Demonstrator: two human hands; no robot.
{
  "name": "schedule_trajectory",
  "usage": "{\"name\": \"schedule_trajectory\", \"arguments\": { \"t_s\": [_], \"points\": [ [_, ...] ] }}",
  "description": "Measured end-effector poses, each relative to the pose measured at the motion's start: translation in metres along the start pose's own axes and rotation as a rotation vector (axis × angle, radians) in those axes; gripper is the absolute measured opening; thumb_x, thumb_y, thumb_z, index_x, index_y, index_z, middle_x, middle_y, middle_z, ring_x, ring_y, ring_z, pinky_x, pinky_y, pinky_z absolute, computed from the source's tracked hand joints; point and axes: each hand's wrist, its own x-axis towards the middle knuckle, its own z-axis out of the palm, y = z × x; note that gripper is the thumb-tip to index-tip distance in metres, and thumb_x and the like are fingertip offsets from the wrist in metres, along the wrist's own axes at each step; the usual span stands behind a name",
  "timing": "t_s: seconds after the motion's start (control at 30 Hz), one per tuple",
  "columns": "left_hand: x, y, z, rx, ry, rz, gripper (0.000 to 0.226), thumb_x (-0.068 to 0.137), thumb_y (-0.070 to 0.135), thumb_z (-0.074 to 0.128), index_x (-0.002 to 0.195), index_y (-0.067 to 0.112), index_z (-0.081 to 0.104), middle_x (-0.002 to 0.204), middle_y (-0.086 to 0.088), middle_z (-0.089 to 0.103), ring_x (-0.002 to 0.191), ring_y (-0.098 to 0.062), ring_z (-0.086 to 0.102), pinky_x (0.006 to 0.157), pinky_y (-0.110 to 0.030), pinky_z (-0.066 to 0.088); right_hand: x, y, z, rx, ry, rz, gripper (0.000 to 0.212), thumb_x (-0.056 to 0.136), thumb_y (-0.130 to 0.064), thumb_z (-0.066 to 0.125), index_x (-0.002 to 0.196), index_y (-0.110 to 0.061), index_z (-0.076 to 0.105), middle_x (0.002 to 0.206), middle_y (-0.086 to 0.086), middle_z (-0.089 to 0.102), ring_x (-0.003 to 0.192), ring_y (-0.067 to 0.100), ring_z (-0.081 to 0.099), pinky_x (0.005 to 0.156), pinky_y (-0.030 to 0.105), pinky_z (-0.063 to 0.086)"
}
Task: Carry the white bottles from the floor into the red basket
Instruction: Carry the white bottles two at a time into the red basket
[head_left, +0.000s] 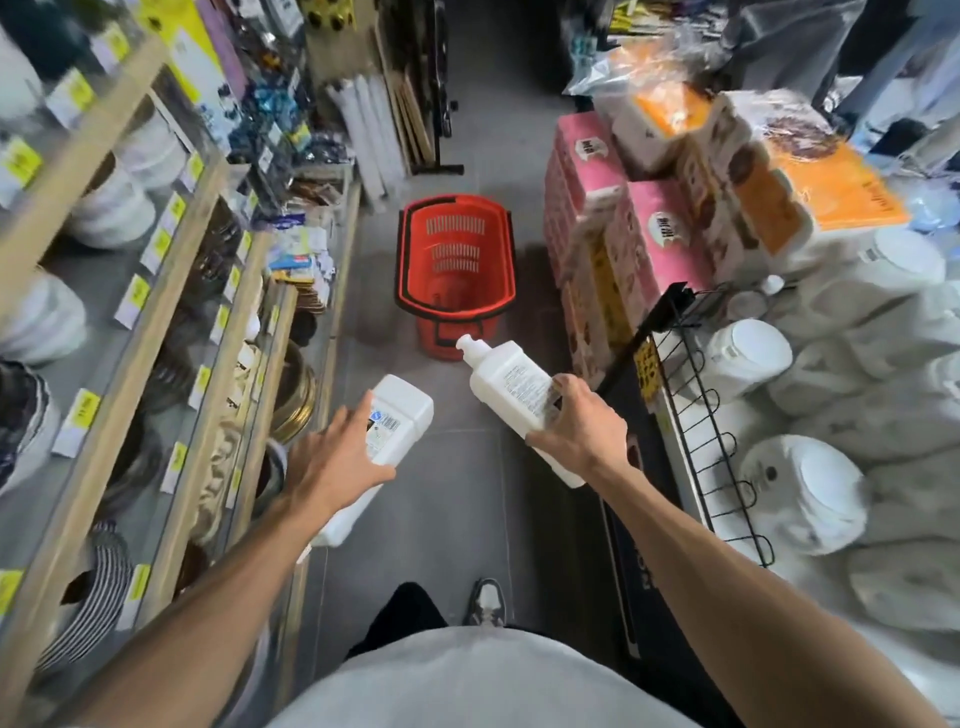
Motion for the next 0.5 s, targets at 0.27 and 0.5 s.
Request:
{"name": "schedule_trajectory", "arguments": {
  "t_s": [0.27,0.5],
  "points": [
    [0.08,-0.028,-0.008,-0.02,-0.046,0.007,0.111,0.069,0.062,0.071,0.158,0.031,0.012,0.145,0.0,0.05,0.115,-0.028,0.061,0.084,-0.037,0.047,0.077,-0.042,0.02,0.0,-0.044,0.07,0.075,0.064,-0.053,0.078,0.127,-0.026,0.049,0.118,-0.008,0.063,0.101,0.017,0.063,0.08,0.04,0.057],
    [0.15,-0.041,-0.039,-0.049,-0.035,0.036,0.109,0.071,0.059,0.071,0.158,0.033,0.01,0.14,0.0,0.051,0.113,-0.03,0.062,0.083,-0.038,0.047,0.133,-0.069,0.018,-0.005,-0.025,0.111,0.073,0.063,-0.054,0.075,0.126,-0.029,0.049,0.118,-0.011,0.06,0.102,0.015,0.061,0.076,0.037,0.054]
  ]
}}
